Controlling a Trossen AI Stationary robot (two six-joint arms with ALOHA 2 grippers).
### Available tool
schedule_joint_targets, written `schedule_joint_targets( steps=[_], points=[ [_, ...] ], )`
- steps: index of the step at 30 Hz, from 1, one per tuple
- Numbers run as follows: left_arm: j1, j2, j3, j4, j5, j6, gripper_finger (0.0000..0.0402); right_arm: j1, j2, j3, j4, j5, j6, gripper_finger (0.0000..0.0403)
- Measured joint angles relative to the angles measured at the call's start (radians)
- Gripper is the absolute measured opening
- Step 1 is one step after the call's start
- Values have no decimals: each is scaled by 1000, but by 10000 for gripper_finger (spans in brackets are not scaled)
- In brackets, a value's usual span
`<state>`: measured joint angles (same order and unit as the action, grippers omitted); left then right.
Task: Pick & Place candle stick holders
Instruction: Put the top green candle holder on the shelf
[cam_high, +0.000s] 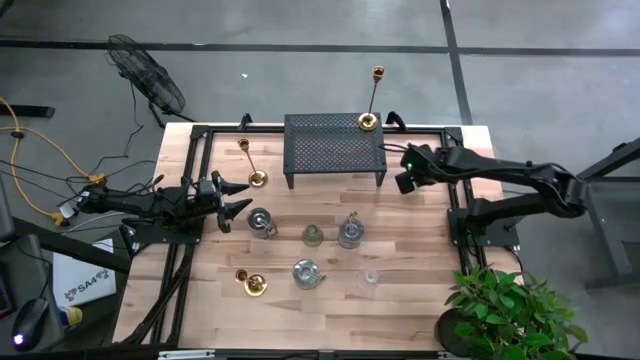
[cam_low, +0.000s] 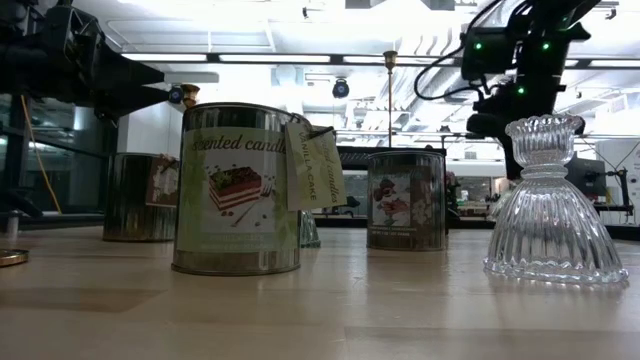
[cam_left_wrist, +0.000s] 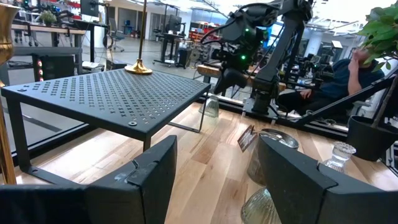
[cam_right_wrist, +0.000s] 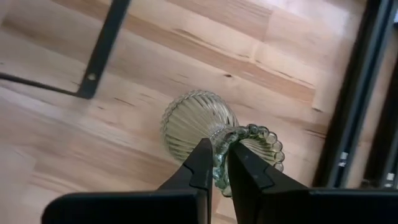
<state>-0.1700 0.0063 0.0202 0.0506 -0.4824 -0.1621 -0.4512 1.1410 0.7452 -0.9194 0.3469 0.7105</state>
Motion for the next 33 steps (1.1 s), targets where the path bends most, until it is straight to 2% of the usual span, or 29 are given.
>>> schedule_joint_targets(
  steps=[9,24,33],
  points=[
    [0,0,0,0,0,0,218,40,-38,31,-77,-12,-3,19],
    [0,0,0,0,0,0,218,127,-38,356,-318,85,-40,19],
    [0,0,0,0,0,0,218,172,-14,531,-326,89,-285,19]
  ],
)
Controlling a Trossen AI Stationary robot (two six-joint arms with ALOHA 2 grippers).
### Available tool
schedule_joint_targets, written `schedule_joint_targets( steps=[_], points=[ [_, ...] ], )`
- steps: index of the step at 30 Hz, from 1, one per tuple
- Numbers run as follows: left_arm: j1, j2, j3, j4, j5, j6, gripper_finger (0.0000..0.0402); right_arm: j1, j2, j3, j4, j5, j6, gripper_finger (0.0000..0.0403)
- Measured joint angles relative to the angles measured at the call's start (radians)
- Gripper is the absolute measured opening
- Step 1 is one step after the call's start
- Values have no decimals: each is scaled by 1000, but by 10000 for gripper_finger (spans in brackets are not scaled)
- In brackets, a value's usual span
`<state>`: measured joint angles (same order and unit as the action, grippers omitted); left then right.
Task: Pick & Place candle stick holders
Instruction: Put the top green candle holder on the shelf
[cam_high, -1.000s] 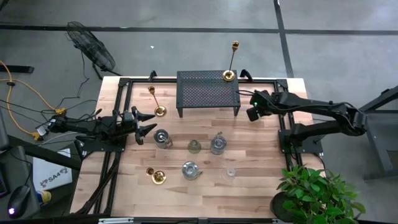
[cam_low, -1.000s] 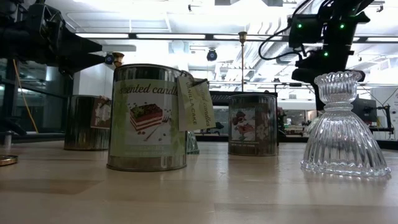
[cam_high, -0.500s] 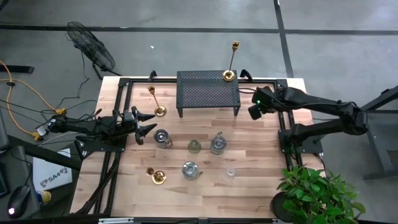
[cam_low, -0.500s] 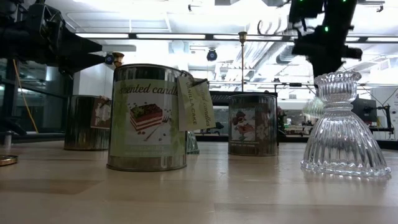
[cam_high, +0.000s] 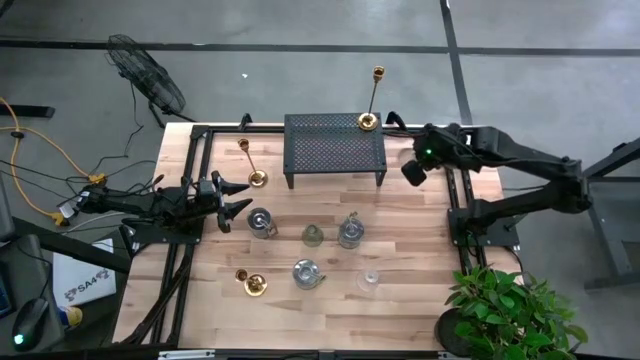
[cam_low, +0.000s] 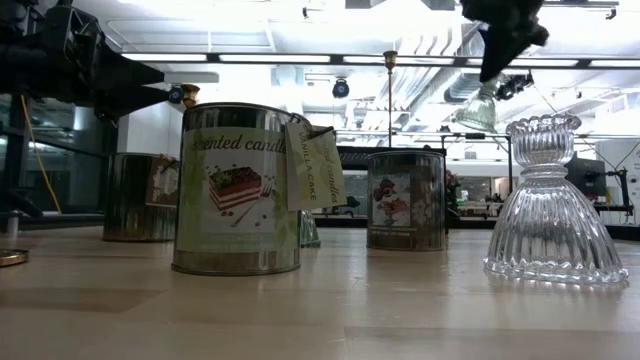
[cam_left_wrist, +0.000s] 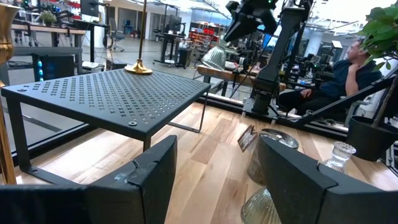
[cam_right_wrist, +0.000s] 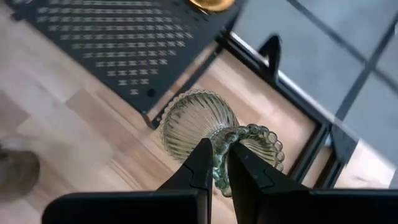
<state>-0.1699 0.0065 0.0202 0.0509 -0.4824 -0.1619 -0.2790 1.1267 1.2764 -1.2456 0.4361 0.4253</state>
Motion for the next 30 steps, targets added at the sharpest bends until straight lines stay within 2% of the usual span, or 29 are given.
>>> schedule_joint_targets(
  steps=[8,18,30],
  points=[
    [0,0,0,0,0,0,218,11,79,50,79,-45,-264,19],
    [0,0,0,0,0,0,218,-89,200,60,233,-78,-212,20],
    [0,0,0,0,0,0,218,-145,360,278,195,-98,-190,21]
  ],
)
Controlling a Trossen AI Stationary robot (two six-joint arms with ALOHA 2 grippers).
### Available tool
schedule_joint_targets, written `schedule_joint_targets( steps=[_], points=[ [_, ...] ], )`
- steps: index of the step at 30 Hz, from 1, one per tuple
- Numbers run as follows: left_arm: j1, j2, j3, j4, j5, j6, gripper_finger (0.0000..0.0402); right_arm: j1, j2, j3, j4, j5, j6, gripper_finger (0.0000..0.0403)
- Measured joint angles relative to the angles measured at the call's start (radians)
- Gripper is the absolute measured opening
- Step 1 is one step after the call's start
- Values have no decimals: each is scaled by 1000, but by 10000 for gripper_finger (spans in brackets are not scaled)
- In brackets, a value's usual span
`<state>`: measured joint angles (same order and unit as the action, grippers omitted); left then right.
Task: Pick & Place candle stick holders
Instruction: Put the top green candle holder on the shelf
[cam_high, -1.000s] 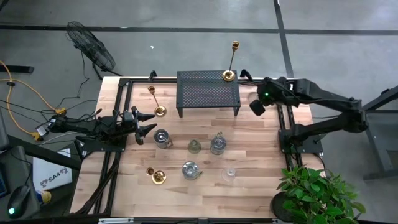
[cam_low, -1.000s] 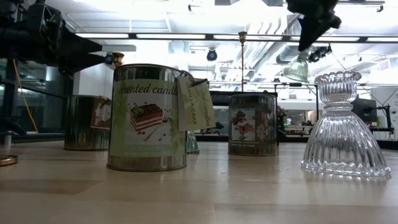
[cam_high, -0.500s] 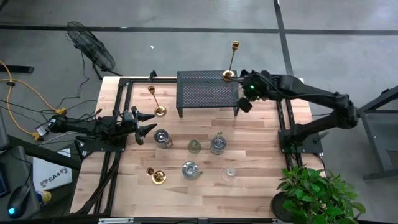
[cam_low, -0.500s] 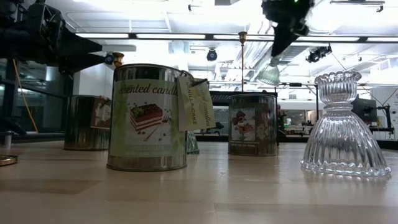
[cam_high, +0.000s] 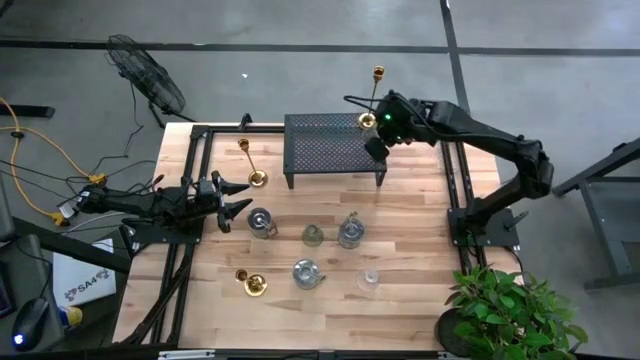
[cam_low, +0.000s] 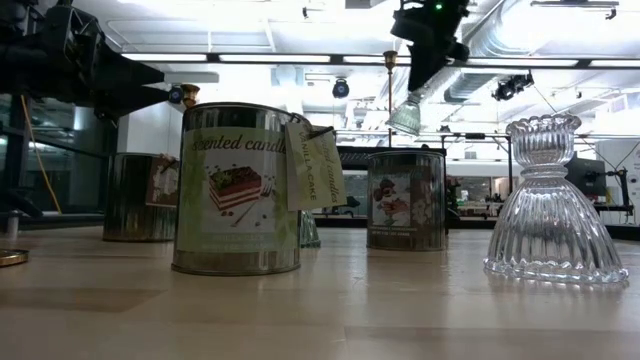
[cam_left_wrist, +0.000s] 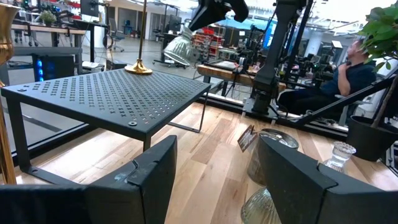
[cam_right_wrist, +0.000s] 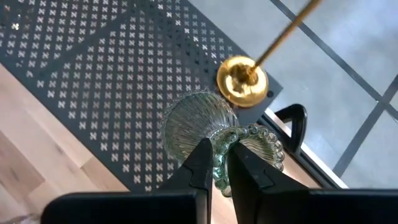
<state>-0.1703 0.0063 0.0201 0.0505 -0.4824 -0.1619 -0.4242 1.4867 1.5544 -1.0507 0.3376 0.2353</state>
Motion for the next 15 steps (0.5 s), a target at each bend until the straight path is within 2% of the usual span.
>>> schedule_joint_targets(
  steps=[7,15],
  points=[
    [0,0,0,0,0,0,218,-7,92,83,-71,0,7,22],
    [0,0,0,0,0,0,218,-35,142,100,-72,-4,0,22]
  ],
)
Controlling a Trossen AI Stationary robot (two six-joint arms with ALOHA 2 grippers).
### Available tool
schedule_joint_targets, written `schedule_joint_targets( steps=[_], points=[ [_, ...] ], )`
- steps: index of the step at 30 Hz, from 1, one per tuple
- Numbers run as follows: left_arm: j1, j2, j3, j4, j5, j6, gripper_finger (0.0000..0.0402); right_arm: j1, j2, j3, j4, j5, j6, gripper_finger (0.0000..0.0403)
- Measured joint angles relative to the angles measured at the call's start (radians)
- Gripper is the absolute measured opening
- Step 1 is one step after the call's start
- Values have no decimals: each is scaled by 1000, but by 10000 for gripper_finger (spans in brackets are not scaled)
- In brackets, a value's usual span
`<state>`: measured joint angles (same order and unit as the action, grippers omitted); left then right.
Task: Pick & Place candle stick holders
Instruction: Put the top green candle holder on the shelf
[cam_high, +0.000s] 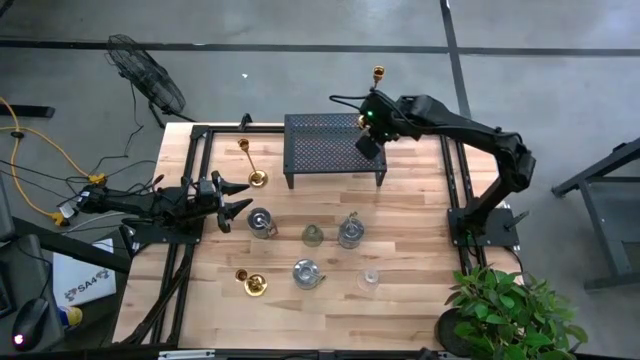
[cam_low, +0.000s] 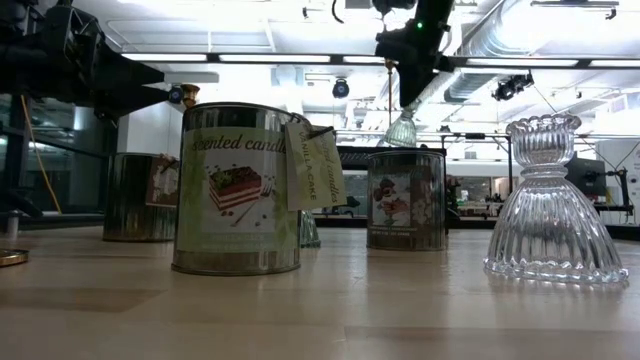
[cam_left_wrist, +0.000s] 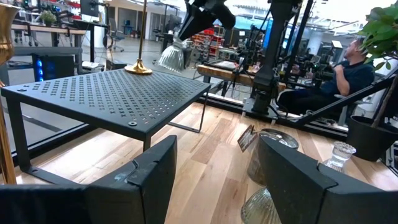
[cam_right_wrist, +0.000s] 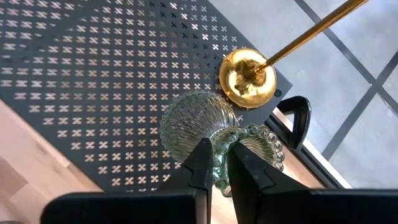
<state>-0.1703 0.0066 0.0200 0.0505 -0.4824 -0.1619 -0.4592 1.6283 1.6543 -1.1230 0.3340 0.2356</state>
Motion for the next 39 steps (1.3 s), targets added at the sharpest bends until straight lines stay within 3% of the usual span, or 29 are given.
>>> schedule_joint_targets(
  steps=[39],
  points=[
    [0,0,0,0,0,0,218,-40,24,0,13,-30,-50,23]
  ],
)
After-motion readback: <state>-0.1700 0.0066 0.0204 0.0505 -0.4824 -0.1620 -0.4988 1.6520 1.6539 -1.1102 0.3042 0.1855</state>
